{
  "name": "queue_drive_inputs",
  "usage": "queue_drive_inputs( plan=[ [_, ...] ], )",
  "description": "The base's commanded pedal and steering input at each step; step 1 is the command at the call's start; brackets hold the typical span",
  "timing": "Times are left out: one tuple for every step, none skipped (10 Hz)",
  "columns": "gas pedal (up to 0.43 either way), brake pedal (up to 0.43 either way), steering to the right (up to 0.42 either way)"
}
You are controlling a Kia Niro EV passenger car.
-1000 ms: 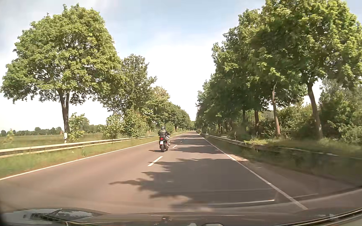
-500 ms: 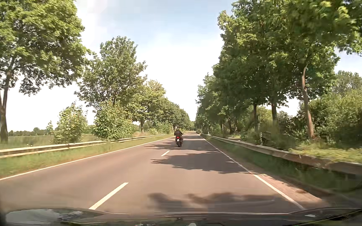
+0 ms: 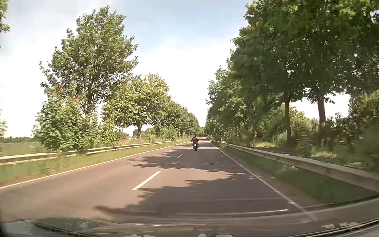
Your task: Follow the waypoints while adhering to traffic rules and regulations
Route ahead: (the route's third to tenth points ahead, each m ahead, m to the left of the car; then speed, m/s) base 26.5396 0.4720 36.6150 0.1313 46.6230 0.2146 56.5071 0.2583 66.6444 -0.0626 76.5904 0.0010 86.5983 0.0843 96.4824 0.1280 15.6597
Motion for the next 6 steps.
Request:
queue_drive_inputs(
  plan=[
    [0.287,0.000,-0.005],
    [0.287,0.000,-0.005],
    [0.287,0.000,-0.005],
    [0.287,0.000,-0.005],
    [0.287,0.000,-0.005],
    [0.287,0.000,-0.005]
  ],
)
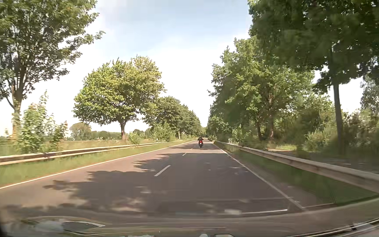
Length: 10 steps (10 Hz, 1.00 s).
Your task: Follow the waypoints while adhering to traffic rules and regulations
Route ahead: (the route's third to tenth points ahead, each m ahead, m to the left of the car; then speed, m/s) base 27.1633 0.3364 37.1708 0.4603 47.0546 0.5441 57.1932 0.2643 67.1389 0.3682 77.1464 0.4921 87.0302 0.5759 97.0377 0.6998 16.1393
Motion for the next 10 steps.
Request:
queue_drive_inputs(
  plan=[
    [0.287,0.000,-0.005],
    [0.287,0.000,-0.004],
    [0.287,0.000,-0.005],
    [0.287,0.000,-0.004],
    [0.287,0.000,-0.003],
    [0.287,0.000,-0.003],
    [0.287,0.000,-0.003],
    [0.287,0.000,-0.003],
    [0.287,0.000,-0.003],
    [0.287,0.000,-0.003]
  ],
)
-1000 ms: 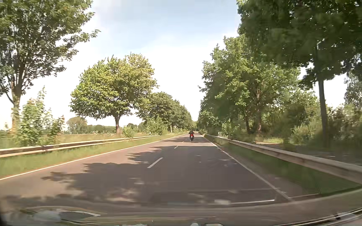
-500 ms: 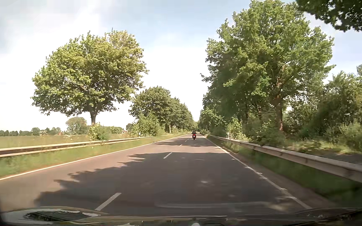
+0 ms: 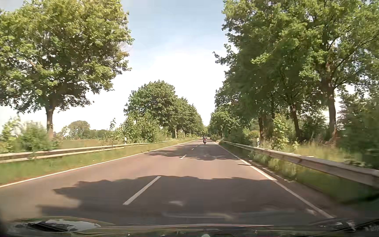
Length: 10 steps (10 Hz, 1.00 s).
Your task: Follow the waypoints while adhering to traffic rules and regulations
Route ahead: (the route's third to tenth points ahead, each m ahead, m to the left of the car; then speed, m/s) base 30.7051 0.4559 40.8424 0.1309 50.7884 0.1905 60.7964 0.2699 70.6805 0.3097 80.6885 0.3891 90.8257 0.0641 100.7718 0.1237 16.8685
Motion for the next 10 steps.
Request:
queue_drive_inputs(
  plan=[
    [0.287,0.000,-0.003],
    [0.287,0.000,-0.004],
    [0.287,0.000,-0.004],
    [0.287,0.000,-0.004],
    [0.287,0.000,-0.004],
    [0.287,0.000,-0.004],
    [0.287,0.000,-0.004],
    [0.287,0.000,-0.004],
    [0.287,0.000,-0.004],
    [0.287,0.000,-0.004]
  ],
)
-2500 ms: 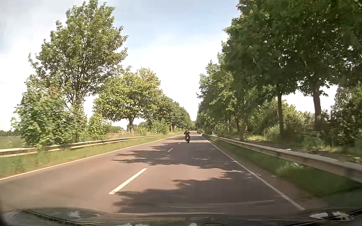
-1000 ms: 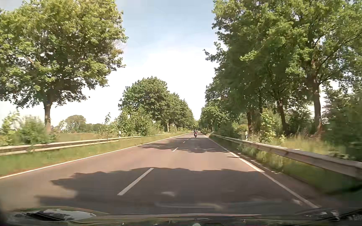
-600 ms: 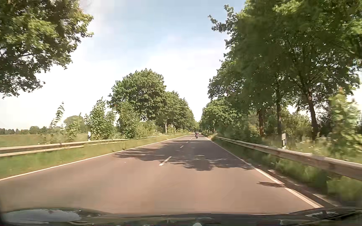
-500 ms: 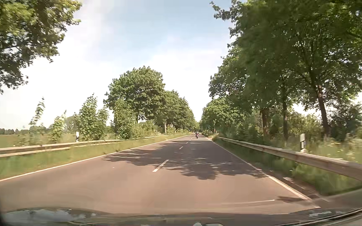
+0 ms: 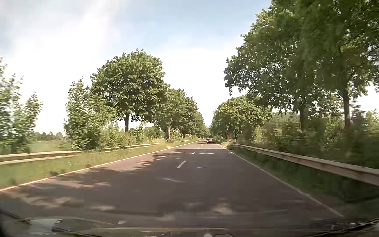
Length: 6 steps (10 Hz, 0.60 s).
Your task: Follow the waypoints while adhering to traffic rules and regulations
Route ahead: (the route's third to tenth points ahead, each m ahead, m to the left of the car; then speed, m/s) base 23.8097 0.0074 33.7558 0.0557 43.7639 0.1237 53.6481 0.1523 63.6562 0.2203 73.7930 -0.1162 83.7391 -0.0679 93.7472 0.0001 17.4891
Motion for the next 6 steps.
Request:
queue_drive_inputs(
  plan=[
    [0.287,0.000,-0.004],
    [0.287,0.000,-0.001],
    [0.287,0.000,0.003],
    [0.287,0.000,0.005],
    [0.287,0.000,0.005],
    [0.287,0.000,0.005]
  ],
)
